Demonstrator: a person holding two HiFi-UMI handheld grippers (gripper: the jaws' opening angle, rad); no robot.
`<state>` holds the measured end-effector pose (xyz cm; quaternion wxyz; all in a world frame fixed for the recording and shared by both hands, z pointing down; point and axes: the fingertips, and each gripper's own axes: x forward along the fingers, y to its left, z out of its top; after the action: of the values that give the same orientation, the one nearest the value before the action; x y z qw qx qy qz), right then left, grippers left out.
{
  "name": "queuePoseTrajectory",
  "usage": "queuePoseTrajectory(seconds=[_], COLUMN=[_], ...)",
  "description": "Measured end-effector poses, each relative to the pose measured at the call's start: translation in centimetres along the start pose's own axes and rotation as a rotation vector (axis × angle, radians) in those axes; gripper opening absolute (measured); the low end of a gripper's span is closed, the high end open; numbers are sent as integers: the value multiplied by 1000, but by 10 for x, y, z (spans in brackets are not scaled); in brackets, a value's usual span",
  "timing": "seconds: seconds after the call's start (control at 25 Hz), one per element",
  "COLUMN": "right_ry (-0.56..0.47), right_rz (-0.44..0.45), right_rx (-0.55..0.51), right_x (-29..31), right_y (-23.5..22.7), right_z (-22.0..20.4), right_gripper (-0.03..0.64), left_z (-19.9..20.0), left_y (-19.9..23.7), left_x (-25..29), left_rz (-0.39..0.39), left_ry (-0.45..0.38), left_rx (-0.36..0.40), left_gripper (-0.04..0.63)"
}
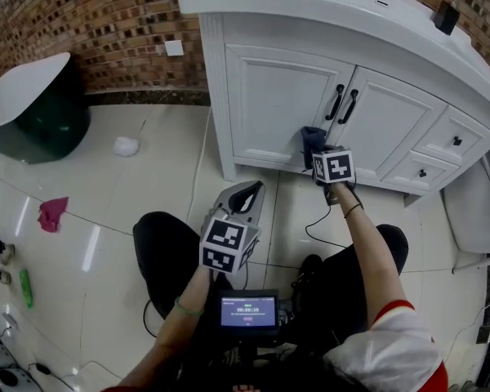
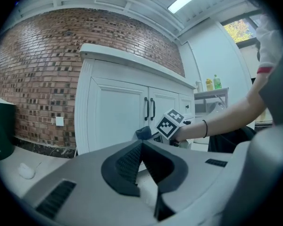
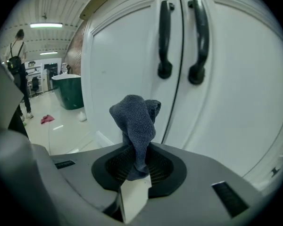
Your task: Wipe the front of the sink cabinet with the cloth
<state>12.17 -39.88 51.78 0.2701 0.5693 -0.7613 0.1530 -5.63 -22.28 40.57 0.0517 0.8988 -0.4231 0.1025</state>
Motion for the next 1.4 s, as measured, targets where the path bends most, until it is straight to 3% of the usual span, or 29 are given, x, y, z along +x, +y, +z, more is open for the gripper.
queuePoseTrajectory(seconds=[0.24,0.44,1.12,1.4], right_ry=[-2,-17,1,2], right_rz=[-31,-8,267,305], right_rx=[33,58,17,-22], right_x=[-12,-13,85,115], right_y=[-30,-22,175,220], right_z=[-14,-16,12,34], right_gripper=[66,66,66,66], left_z=[-3,3,-31,-38], left_y=[-20,-18,27,48], left_x=[14,18,13,12], left_rz=[-29,-18,21,39], left_ry=[26,5,21,17], left_rx=[34,26,-88,-115], left_gripper=[37,37,37,37])
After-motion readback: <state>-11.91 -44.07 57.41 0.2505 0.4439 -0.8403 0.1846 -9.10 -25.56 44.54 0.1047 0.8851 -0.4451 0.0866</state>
